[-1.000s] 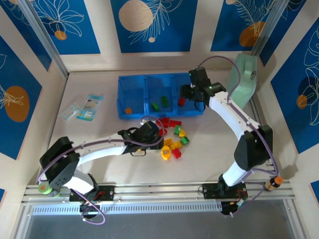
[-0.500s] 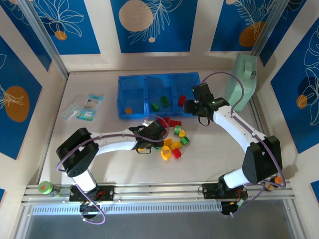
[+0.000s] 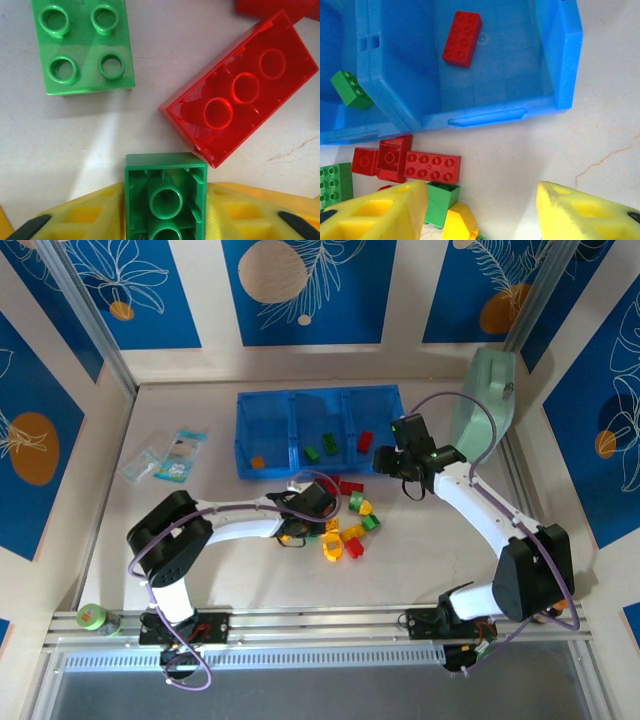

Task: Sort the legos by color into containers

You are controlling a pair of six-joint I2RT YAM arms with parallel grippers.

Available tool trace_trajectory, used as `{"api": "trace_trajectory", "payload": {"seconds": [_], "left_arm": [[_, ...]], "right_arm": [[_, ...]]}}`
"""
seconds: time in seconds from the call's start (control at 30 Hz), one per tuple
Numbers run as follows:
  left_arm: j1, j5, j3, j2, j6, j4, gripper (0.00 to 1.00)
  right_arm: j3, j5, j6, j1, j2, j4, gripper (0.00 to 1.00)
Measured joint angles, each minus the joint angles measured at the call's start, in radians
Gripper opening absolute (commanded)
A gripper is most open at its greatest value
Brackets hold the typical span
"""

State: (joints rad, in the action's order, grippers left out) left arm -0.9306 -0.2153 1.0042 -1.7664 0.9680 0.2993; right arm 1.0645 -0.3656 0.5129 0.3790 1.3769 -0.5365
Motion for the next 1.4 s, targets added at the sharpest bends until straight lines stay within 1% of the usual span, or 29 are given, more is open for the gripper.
{"api": "trace_trajectory", "payload": {"seconds": [0.07,0.13,0.27,0.37,0.5,0.57,0.7,0.83,0.97,1.0,1.03,1.13,1.17,1.3,1.4], "left_arm": [[0.0,0.0,0.0,0.003,-0.007,0.0,0.26],[0.0,-0.003,0.0,0.004,-0.009,0.003,0.24],[0.0,-0.022,0.001,0.028,-0.027,0.047,0.23],[0.0,-0.043,0.019,0.085,-0.06,0.096,0.23],[0.017,-0.055,0.125,0.133,-0.129,0.137,0.23],[0.047,-0.054,0.208,0.127,-0.172,0.144,0.24],[0.119,-0.051,0.365,0.06,-0.248,0.151,0.24],[0.189,-0.032,0.507,-0.076,-0.311,0.156,0.25],[0.238,-0.011,0.633,-0.214,-0.358,0.187,0.26],[0.247,-0.008,0.664,-0.24,-0.369,0.195,0.27],[0.256,-0.002,0.697,-0.267,-0.378,0.207,0.32],[0.276,0.01,0.793,-0.319,-0.414,0.246,0.58],[0.28,0.013,0.813,-0.325,-0.422,0.255,0.62],[0.282,0.024,0.829,-0.293,-0.446,0.26,0.67],[0.277,0.024,0.763,-0.208,-0.458,0.245,0.67]], "right_arm": [[-0.006,0.0,0.005,-0.001,-0.007,0.004,0.59],[-0.014,0.0,0.011,-0.001,-0.015,0.006,0.59],[-0.039,0.001,0.019,-0.004,-0.029,0.01,0.59],[-0.068,0.004,0.029,-0.01,-0.054,0.012,0.59],[-0.111,0.01,0.043,-0.029,-0.098,0.014,0.59],[-0.132,0.017,0.049,-0.034,-0.114,0.014,0.59],[-0.18,0.046,0.058,-0.036,-0.157,0.014,0.59],[-0.237,0.071,0.064,-0.024,-0.219,0.01,0.59],[-0.286,0.093,0.065,-0.002,-0.285,-0.003,0.6],[-0.295,0.097,0.065,0.003,-0.297,-0.007,0.6],[-0.303,0.102,0.065,0.008,-0.309,-0.013,0.6],[-0.319,0.112,0.068,0.02,-0.334,-0.029,0.62],[-0.323,0.116,0.068,0.023,-0.34,-0.033,0.62],[-0.328,0.15,0.068,0.032,-0.348,-0.048,0.64],[-0.33,0.161,0.067,0.048,-0.346,-0.055,0.64]]}}
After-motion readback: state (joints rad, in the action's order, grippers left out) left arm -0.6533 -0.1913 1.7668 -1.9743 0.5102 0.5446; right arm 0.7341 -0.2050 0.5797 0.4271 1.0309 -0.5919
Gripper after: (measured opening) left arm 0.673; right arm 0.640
